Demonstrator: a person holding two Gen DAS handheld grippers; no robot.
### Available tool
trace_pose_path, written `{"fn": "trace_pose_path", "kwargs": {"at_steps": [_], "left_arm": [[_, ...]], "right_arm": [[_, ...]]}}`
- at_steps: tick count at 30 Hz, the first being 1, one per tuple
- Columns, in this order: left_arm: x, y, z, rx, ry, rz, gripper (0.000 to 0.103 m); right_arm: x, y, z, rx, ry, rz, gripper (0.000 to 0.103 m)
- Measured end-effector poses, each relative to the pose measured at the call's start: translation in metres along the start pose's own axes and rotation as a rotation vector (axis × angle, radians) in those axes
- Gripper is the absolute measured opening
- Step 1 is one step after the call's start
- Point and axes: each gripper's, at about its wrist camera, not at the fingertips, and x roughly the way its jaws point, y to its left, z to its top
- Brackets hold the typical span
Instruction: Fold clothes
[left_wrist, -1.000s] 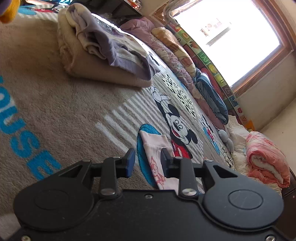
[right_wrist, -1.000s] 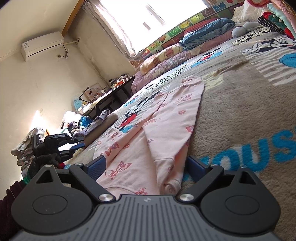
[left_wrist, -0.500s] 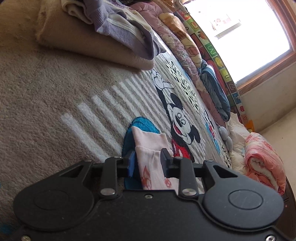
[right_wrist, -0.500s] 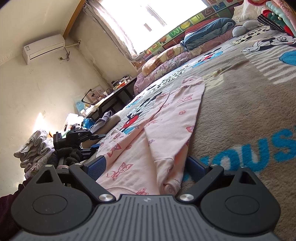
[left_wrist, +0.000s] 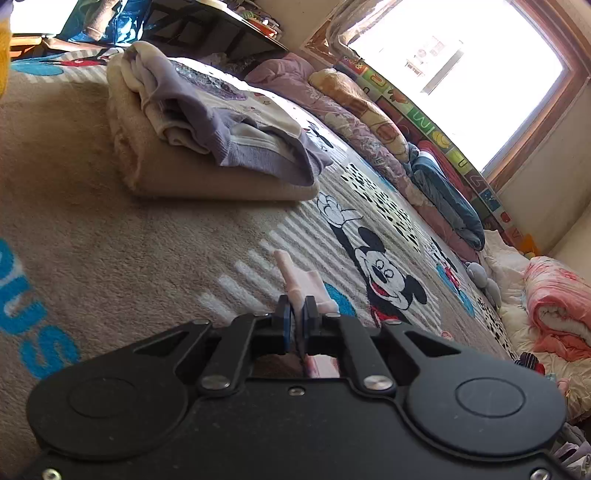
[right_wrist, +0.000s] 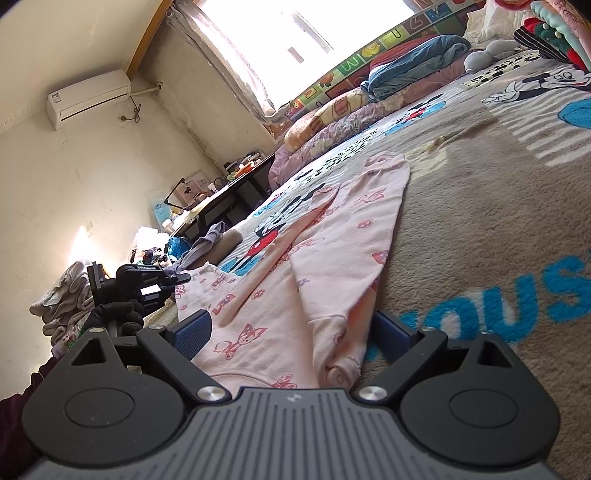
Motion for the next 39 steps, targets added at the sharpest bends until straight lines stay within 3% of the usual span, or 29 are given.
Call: {"fn": "trace_pose_path", "kwargs": {"at_steps": [9, 18, 22, 27, 31, 34, 39], "left_arm": [[-0.042, 0.012, -0.004, 0.051, -0.083, 0.047, 0.003], [-0.068, 0.029, -0.028, 0.018, -0.067, 0.143, 0.003], [-0.081, 0.029, -0.031, 0.009, -0.103, 0.152, 0.004], [-0.072, 0.032, -0.031, 0.018, -0.109, 0.153, 0.004], [-0.061, 0.042, -0.033, -0.05, -0.041, 0.177, 0.005], [-0.061, 0.046, -0.031, -0.073, -0.054, 0.19, 0.015], [-0.076, 0.029, -0.03, 0.066, -0.183, 0.4, 0.017]], "right_arm": [[0.0, -0.001, 0.001, 0.001, 0.0, 0.002, 0.094], [0.0, -0.001, 0.001, 0.0, 0.001, 0.0, 0.094], [0.0, -0.001, 0.002, 0.0, 0.002, 0.0, 0.094], [0.0, 0.0, 0.001, -0.003, 0.004, -0.004, 0.094], [0.001, 0.0, 0.002, -0.005, 0.007, -0.006, 0.094], [0.0, 0.0, 0.002, -0.009, 0.008, -0.009, 0.094], [0.001, -0.001, 0.002, -0.01, 0.009, -0.009, 0.094]]}}
